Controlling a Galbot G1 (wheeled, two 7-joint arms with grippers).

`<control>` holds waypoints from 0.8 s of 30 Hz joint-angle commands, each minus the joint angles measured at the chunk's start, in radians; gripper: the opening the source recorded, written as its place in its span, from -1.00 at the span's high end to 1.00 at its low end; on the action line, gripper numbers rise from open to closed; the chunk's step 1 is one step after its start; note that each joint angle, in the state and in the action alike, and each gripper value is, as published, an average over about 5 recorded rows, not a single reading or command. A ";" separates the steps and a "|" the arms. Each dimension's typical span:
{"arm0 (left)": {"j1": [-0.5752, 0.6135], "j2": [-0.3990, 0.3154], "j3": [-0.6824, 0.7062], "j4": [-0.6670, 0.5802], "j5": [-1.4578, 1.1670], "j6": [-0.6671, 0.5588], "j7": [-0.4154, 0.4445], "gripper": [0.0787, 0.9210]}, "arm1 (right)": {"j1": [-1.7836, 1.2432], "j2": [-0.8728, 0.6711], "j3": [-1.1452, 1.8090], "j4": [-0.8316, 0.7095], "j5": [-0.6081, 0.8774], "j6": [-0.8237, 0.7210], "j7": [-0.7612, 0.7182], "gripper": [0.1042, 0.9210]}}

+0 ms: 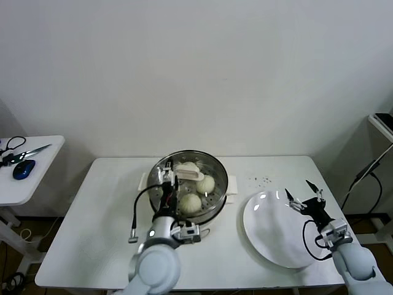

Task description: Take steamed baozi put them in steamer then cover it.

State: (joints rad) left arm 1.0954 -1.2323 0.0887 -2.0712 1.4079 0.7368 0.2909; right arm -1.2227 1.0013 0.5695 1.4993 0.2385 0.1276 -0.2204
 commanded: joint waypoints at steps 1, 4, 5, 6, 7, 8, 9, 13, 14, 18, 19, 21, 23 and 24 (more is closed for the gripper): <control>0.176 0.084 -0.165 -0.147 -0.224 -0.135 -0.211 -0.76 | -0.012 0.008 0.010 0.038 0.046 -0.067 0.006 -0.76; 0.217 0.066 -0.323 -0.148 -0.487 -0.228 -0.297 -0.77 | -0.034 0.019 0.019 0.061 0.053 -0.063 0.005 -0.76; 0.235 0.059 -0.382 -0.149 -0.573 -0.258 -0.312 -0.77 | -0.042 0.023 0.022 0.069 0.054 -0.064 0.005 -0.76; 0.256 0.052 -0.442 -0.150 -0.677 -0.294 -0.324 -0.77 | -0.051 0.028 0.026 0.078 0.054 -0.065 0.004 -0.76; 0.278 0.046 -0.502 -0.148 -0.773 -0.330 -0.339 -0.77 | -0.060 0.033 0.030 0.087 0.054 -0.067 0.003 -0.76; 0.299 0.042 -0.555 -0.144 -0.865 -0.361 -0.351 -0.77 | -0.068 0.037 0.032 0.094 0.052 -0.068 0.002 -0.76; 0.317 0.036 -0.602 -0.135 -0.954 -0.393 -0.361 -0.77 | -0.075 0.040 0.035 0.100 0.052 -0.069 0.001 -0.76; 0.386 0.001 -0.782 -0.067 -1.199 -0.563 -0.368 -0.77 | -0.094 0.056 0.042 0.115 0.056 -0.068 -0.003 -0.76; 0.405 -0.009 -0.818 -0.045 -1.246 -0.610 -0.364 -0.77 | -0.098 0.059 0.043 0.118 0.059 -0.068 -0.003 -0.76; 0.462 -0.054 -0.880 0.034 -1.411 -0.737 -0.360 -0.77 | -0.112 0.061 0.047 0.133 0.071 -0.067 -0.005 -0.76; 0.470 -0.068 -0.886 0.051 -1.442 -0.750 -0.361 -0.77 | -0.115 0.062 0.049 0.137 0.074 -0.068 -0.006 -0.76; 0.483 -0.096 -0.896 0.088 -1.507 -0.778 -0.353 -0.77 | -0.124 0.064 0.051 0.143 0.079 -0.067 -0.010 -0.76; 0.489 -0.122 -0.903 0.133 -1.555 -0.811 -0.339 -0.77 | -0.134 0.068 0.053 0.148 0.083 -0.061 -0.018 -0.76; 0.492 -0.131 -0.905 0.155 -1.575 -0.830 -0.330 -0.77 | -0.138 0.071 0.054 0.149 0.086 -0.056 -0.023 -0.76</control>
State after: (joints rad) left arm 1.4602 -1.2614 -0.5818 -2.0866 0.3669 0.2436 -0.0160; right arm -1.3228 1.0587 0.6166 1.6196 0.3040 0.0682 -0.2284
